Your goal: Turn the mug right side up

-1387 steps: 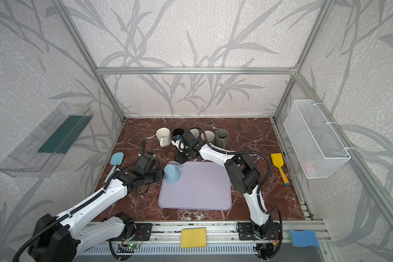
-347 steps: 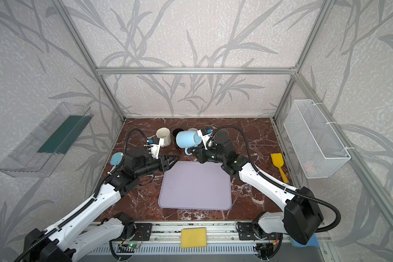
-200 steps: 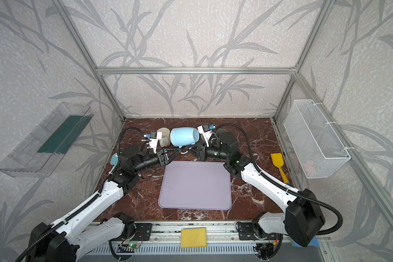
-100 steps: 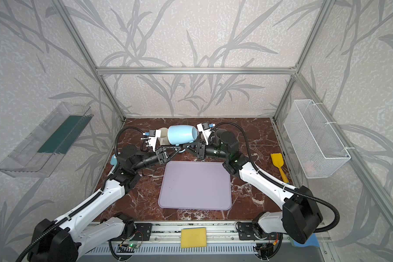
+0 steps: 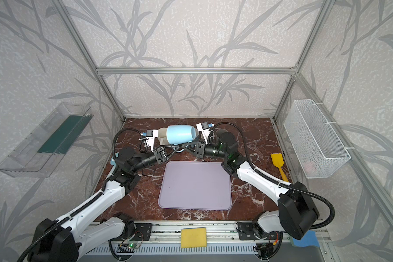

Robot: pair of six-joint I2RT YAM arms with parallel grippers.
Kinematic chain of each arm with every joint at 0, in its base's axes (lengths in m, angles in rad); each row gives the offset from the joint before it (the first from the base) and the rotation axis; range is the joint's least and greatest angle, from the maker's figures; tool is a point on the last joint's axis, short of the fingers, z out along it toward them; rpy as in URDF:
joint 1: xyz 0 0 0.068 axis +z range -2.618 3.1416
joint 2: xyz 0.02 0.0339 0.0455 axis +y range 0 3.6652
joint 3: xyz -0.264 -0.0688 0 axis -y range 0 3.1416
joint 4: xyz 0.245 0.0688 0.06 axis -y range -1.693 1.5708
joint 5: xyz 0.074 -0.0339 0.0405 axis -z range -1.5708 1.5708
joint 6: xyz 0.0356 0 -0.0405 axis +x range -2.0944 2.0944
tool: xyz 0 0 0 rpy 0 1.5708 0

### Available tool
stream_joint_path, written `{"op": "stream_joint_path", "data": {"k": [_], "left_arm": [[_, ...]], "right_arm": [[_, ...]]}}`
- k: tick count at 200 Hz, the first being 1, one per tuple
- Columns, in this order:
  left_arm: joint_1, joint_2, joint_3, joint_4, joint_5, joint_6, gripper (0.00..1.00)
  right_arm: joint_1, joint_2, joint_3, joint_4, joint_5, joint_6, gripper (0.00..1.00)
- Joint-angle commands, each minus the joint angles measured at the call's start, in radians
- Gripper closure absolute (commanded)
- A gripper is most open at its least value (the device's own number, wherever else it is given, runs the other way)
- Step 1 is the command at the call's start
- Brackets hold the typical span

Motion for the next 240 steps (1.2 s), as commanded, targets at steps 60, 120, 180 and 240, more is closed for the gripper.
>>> {"op": "stream_joint_path", "data": {"k": [60, 120, 180, 240], "left_arm": [[0.011, -0.022, -0.009, 0.093, 0.027, -0.038, 0.85], [0.018, -0.026, -0.015, 0.132, 0.025, -0.073, 1.0], [0.022, -0.038, -0.044, 0.191, -0.001, -0.107, 1.0], [0.028, -0.07, -0.035, 0.144, -0.019, -0.097, 1.0]], "right_arm": [[0.0, 0.038, 0.005, 0.244, -0.059, 0.08, 1.0], [0.0, 0.036, 0.008, 0.216, -0.053, 0.059, 0.86], [0.001, 0.024, 0.014, 0.143, -0.02, 0.025, 0.59], [0.0, 0.039, 0.012, 0.084, 0.013, 0.013, 0.54]]}}
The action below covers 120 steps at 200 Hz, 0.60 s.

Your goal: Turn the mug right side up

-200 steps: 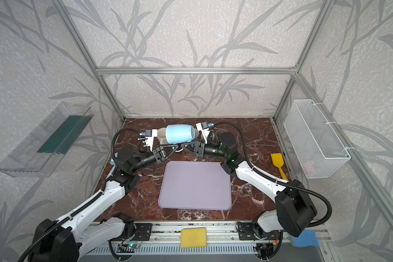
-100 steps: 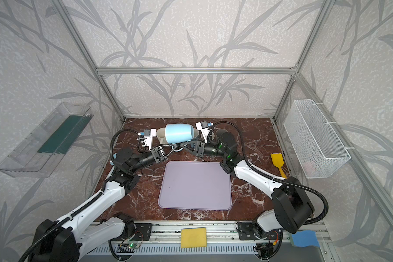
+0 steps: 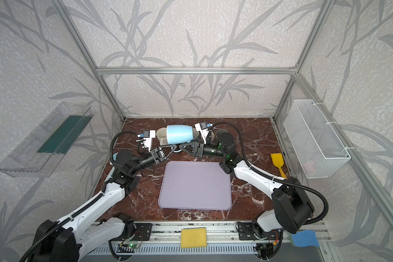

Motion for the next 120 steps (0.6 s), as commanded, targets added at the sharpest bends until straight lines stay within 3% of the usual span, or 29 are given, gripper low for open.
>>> {"op": "stream_joint_path", "data": {"k": [1, 15, 43, 79, 120], "left_arm": [[0.006, -0.051, 0.011, 0.062, -0.004, 0.005, 1.0], [0.006, -0.053, 0.016, 0.04, -0.003, 0.01, 1.0], [0.005, -0.038, 0.028, -0.009, 0.02, 0.021, 1.0], [0.006, -0.017, 0.039, -0.045, 0.031, 0.027, 1.0], [0.006, -0.019, 0.04, -0.05, 0.017, 0.036, 0.84]], "right_arm": [[0.003, -0.014, 0.016, -0.015, 0.028, -0.021, 0.54], [0.001, -0.005, 0.018, -0.013, 0.035, -0.014, 0.58], [0.003, 0.038, 0.042, 0.021, 0.011, 0.027, 0.86], [0.003, 0.082, 0.056, 0.109, -0.029, 0.072, 0.97], [0.004, 0.083, 0.049, 0.122, -0.021, 0.084, 1.0]]}}
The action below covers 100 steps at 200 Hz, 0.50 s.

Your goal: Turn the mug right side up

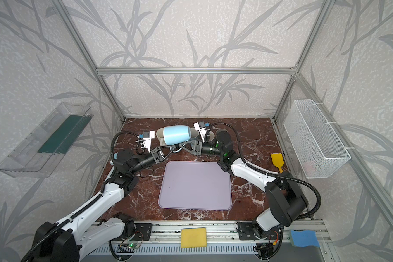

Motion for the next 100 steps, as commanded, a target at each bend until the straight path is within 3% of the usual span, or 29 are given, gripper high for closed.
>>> {"op": "stream_joint_path", "data": {"k": [1, 38, 62, 100], "left_arm": [[-0.01, -0.012, 0.04, 0.051, 0.04, 0.001, 0.83], [-0.01, 0.003, 0.041, 0.08, 0.053, -0.017, 0.73], [-0.009, 0.009, 0.038, 0.106, 0.062, -0.031, 0.72], [-0.009, 0.014, 0.043, 0.088, 0.059, -0.024, 0.89]], "right_arm": [[0.006, 0.005, 0.023, 0.082, 0.001, -0.02, 1.0], [0.006, 0.015, 0.023, 0.099, 0.007, -0.01, 1.0], [0.007, 0.035, 0.02, 0.144, 0.009, 0.019, 1.0], [0.006, 0.057, 0.019, 0.193, -0.005, 0.053, 1.0]]}}
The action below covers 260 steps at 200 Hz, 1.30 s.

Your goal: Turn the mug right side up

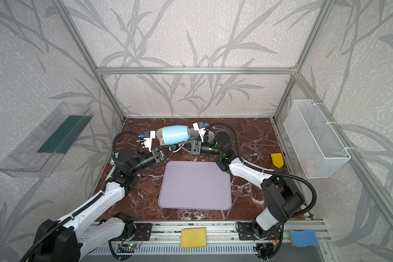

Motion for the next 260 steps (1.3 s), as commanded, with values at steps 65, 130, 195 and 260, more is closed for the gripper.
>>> {"op": "stream_joint_path", "data": {"k": [65, 130, 195, 260], "left_arm": [[-0.003, -0.041, 0.052, -0.03, 0.003, 0.049, 1.0], [0.015, -0.092, 0.108, -0.256, -0.06, 0.137, 1.0], [0.028, -0.108, 0.135, -0.454, -0.134, 0.209, 1.0], [0.062, -0.114, 0.171, -0.677, -0.227, 0.304, 1.0]], "right_arm": [[0.003, -0.02, -0.008, 0.024, 0.034, -0.035, 0.67], [-0.004, -0.023, -0.038, -0.037, 0.052, -0.059, 0.56], [-0.017, -0.045, -0.056, -0.211, 0.098, -0.129, 0.56], [-0.062, -0.088, -0.094, -0.272, 0.118, -0.143, 0.56]]}}
